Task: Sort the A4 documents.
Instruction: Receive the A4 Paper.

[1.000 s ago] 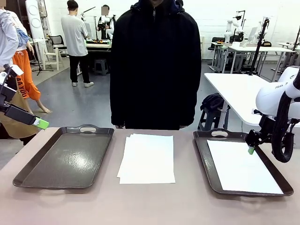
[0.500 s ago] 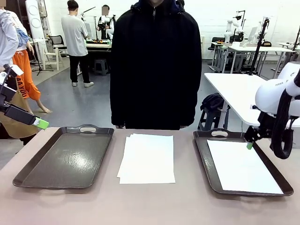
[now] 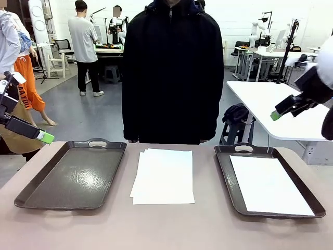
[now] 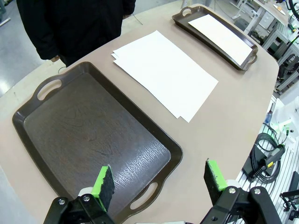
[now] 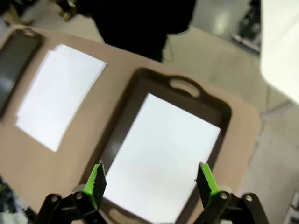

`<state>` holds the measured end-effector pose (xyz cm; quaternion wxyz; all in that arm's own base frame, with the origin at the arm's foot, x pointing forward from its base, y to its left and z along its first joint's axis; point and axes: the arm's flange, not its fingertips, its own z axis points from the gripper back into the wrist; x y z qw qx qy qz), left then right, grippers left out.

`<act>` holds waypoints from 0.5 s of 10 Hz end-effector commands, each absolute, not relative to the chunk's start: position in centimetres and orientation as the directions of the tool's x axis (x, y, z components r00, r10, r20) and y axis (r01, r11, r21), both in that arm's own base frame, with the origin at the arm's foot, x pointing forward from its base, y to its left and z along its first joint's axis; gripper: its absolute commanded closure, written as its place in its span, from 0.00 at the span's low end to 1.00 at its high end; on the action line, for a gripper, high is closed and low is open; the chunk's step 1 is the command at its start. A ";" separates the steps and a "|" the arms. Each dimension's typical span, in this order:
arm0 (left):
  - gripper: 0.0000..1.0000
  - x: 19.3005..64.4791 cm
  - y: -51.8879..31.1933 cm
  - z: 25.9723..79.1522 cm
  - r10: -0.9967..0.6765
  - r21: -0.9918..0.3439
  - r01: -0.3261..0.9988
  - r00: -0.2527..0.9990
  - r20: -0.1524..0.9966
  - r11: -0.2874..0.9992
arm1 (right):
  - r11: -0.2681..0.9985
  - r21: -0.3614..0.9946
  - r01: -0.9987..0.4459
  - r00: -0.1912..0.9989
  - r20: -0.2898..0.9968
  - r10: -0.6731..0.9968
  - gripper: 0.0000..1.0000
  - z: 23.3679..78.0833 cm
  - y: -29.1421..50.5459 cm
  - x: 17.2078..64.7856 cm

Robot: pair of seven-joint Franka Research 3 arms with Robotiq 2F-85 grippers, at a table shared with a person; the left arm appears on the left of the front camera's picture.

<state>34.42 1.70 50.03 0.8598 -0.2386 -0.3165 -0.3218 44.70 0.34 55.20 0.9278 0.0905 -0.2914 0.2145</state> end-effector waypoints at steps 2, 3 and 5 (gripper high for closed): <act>0.00 34.6 2.0 49.8 -0.403 -0.208 0.721 0.575 0.712 0.660 | 0.763 0.268 -0.588 0.687 0.663 0.297 0.00 54.8 -4.1 44.0; 0.00 34.6 2.0 49.8 -0.403 -0.208 0.721 0.575 0.712 0.660 | 0.739 0.300 -0.603 0.683 0.673 0.284 0.00 54.8 -4.7 43.9; 0.00 34.6 2.0 49.8 -0.403 -0.208 0.721 0.575 0.712 0.660 | 0.699 0.360 -0.618 0.695 0.666 0.271 0.00 53.7 -5.0 44.0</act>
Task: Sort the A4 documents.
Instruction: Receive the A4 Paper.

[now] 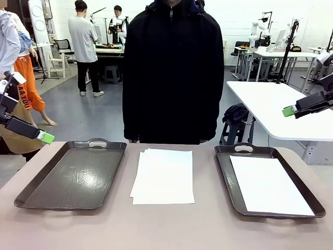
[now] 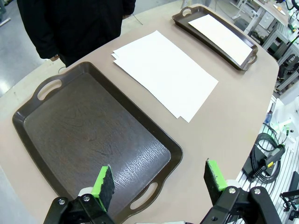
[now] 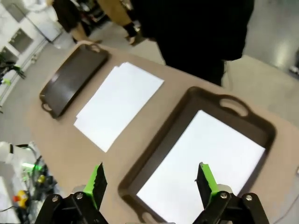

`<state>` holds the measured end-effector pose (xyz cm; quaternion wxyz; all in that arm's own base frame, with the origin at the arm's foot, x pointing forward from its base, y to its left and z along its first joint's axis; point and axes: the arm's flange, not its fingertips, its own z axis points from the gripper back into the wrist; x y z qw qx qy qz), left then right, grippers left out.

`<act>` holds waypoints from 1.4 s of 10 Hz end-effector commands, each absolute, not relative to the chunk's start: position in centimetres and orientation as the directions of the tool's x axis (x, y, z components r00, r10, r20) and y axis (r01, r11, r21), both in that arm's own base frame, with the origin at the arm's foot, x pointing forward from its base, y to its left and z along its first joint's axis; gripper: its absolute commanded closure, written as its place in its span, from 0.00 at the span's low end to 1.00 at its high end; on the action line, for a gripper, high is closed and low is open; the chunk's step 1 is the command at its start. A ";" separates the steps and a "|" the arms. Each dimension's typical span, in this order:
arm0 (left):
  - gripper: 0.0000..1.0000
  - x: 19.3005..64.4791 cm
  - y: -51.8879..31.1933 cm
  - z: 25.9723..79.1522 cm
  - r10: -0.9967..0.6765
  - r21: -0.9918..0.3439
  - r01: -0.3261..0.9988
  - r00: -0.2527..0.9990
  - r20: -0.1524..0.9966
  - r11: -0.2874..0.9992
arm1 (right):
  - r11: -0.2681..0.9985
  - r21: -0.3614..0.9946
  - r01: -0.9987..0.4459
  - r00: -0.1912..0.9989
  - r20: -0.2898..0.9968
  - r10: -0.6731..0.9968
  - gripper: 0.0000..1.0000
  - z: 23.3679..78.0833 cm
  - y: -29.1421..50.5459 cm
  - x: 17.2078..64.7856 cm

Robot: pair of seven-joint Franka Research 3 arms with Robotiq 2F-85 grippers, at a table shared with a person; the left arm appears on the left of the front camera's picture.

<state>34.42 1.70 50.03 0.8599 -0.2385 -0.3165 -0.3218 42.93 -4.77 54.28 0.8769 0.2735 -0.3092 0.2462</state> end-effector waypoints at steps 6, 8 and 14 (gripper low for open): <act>0.00 34.6 2.0 49.8 -0.403 -0.208 0.721 0.575 0.712 0.660 | 0.628 0.396 -0.669 0.681 0.666 0.305 0.00 53.1 -4.9 43.5; 0.00 34.6 2.0 49.8 -0.403 -0.208 0.721 0.575 0.712 0.660 | 0.624 0.394 -0.675 0.678 0.665 0.314 0.00 53.0 -4.9 43.5; 0.00 34.6 2.0 49.8 -0.403 -0.208 0.721 0.575 0.712 0.660 | 0.648 0.391 -0.654 0.697 0.644 0.315 0.00 53.2 -4.9 43.1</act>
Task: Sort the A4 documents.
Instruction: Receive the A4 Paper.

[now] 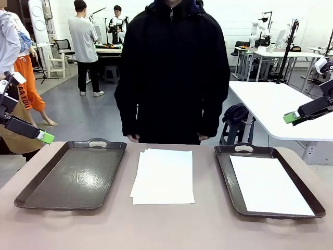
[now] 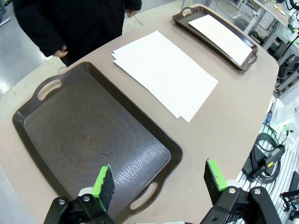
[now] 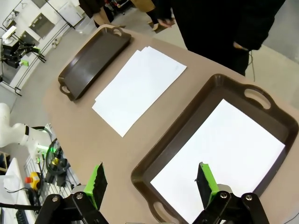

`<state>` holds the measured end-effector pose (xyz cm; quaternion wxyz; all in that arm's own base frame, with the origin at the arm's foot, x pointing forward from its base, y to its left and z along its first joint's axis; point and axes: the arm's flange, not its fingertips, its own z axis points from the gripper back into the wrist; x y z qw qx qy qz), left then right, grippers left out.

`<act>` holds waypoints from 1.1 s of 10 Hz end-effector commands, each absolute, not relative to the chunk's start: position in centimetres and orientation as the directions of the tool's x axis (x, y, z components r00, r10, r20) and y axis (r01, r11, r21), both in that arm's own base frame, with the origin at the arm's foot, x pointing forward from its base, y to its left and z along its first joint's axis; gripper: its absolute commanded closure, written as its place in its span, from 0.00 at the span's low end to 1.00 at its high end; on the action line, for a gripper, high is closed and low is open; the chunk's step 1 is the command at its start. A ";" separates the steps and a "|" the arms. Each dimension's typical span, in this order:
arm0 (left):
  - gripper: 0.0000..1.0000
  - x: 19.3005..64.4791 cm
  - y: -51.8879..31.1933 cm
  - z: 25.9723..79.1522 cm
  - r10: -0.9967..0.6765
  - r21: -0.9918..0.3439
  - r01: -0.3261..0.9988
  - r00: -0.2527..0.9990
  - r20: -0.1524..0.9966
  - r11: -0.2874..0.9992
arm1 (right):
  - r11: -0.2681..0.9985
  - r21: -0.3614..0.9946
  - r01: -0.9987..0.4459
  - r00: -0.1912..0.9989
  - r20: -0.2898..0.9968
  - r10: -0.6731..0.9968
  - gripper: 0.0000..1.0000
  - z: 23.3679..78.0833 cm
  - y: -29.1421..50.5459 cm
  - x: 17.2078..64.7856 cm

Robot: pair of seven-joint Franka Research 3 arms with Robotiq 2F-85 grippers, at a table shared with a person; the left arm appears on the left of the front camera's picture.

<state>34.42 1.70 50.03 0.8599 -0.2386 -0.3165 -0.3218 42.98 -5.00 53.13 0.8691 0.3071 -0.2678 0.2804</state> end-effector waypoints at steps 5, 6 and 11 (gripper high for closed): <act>0.00 34.6 2.0 49.8 -0.403 -0.208 0.721 0.575 0.712 0.660 | 0.648 0.391 -0.654 0.697 0.644 0.315 0.00 53.2 -4.9 43.1; 0.00 34.6 2.0 49.8 -0.403 -0.208 0.721 0.575 0.712 0.660 | 0.648 0.391 -0.654 0.697 0.644 0.315 0.00 53.2 -4.9 43.1; 0.00 34.6 2.0 49.8 -0.403 -0.208 0.721 0.575 0.712 0.660 | 0.648 0.391 -0.654 0.697 0.644 0.315 0.00 53.2 -4.9 43.1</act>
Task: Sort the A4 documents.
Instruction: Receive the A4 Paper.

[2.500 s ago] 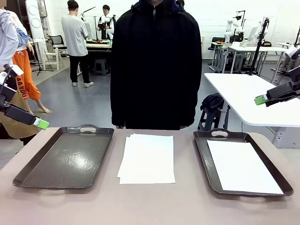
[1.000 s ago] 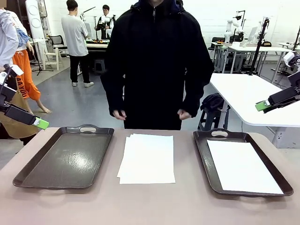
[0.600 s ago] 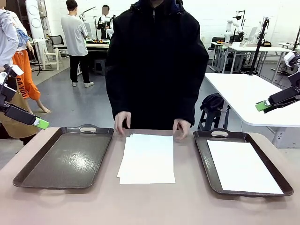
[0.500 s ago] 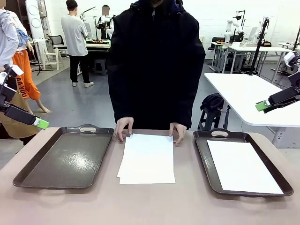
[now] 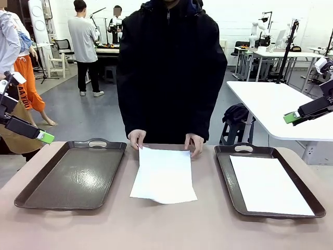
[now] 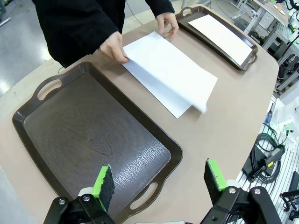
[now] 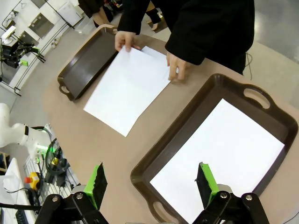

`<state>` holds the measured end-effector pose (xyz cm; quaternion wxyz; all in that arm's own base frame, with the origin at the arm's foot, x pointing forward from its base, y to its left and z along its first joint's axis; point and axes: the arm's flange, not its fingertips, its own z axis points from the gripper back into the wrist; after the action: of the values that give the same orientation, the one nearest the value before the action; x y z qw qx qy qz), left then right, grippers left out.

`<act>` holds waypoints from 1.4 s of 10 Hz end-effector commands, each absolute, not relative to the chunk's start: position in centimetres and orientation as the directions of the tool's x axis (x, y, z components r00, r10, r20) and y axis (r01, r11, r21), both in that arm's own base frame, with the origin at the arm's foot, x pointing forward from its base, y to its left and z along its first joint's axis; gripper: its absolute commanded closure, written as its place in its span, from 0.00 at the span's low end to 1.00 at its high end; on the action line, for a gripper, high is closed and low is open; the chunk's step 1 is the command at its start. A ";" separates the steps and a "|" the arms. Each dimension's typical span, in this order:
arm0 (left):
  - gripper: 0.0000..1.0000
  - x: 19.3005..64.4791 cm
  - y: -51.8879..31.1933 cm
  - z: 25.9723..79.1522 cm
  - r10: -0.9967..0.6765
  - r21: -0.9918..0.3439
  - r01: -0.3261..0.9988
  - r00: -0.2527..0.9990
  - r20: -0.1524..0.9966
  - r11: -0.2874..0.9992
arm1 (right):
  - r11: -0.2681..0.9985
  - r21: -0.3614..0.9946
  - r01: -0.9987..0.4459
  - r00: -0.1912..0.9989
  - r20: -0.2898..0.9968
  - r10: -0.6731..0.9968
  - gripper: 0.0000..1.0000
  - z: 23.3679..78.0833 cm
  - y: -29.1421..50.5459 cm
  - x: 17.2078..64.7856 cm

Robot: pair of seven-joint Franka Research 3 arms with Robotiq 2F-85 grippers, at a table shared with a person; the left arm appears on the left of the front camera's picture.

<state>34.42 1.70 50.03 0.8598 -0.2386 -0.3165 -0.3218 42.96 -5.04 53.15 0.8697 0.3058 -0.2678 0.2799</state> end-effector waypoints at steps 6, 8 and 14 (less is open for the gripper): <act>0.00 34.6 2.0 49.8 -0.403 -0.208 0.721 0.575 0.712 0.660 | 0.648 0.391 -0.654 0.697 0.644 0.315 0.00 53.2 -4.9 43.1; 0.00 34.6 2.0 49.8 -0.403 -0.208 0.721 0.575 0.712 0.660 | 0.648 0.391 -0.654 0.697 0.644 0.315 0.00 53.2 -4.9 43.1; 0.00 34.6 2.0 49.8 -0.403 -0.208 0.721 0.575 0.712 0.660 | 0.648 0.391 -0.654 0.697 0.644 0.315 0.00 53.2 -4.9 43.1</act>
<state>34.42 1.70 50.03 0.8598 -0.2387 -0.3165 -0.3218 42.96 -5.04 53.15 0.8697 0.3058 -0.2678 0.2799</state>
